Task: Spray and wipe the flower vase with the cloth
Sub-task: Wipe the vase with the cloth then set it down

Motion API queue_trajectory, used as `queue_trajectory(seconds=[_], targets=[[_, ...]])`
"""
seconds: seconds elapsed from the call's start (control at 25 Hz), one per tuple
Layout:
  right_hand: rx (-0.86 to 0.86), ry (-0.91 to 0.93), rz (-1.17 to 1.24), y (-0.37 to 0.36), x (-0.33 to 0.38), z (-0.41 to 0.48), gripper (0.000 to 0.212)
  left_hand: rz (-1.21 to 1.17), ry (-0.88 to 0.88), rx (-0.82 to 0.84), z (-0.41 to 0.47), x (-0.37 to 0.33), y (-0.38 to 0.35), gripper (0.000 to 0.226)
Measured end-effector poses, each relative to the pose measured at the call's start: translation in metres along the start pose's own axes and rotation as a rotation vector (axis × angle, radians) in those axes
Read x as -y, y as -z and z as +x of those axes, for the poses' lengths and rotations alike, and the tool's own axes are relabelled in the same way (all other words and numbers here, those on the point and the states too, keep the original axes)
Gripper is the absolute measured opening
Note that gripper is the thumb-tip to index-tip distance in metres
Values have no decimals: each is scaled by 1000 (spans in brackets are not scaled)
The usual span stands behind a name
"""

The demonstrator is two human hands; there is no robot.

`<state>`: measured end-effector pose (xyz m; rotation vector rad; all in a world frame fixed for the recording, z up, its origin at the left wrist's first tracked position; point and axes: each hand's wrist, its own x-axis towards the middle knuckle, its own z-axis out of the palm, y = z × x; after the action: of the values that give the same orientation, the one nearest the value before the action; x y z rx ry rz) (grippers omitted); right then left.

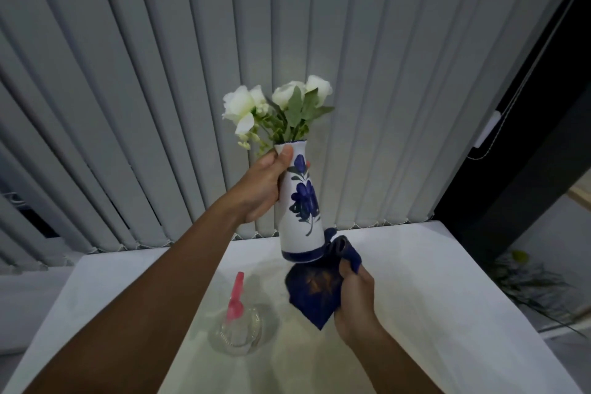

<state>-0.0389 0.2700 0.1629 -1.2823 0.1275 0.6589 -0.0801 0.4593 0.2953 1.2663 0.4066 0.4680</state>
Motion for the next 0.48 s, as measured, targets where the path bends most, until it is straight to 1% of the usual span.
queue_trajectory(seconds=[0.08,0.2,0.28,0.36,0.4,0.48], targets=[[25,-199,181,-6,14,-2,24,44,17,43,-2,1,-4,33],[12,-296,316,-14,25,-10,31,54,27,47,-3,5,-8,33],[1,-300,357,-19,29,-17,31,54,28,55,-3,9,-7,35],[-2,-266,352,-21,29,-20,28,90,20,65,-6,12,-10,40],[-13,-234,350,-23,26,-21,28,151,9,66,-7,14,-13,46],[-63,-142,349,-28,21,-26,28,303,-16,3,-4,22,-20,53]])
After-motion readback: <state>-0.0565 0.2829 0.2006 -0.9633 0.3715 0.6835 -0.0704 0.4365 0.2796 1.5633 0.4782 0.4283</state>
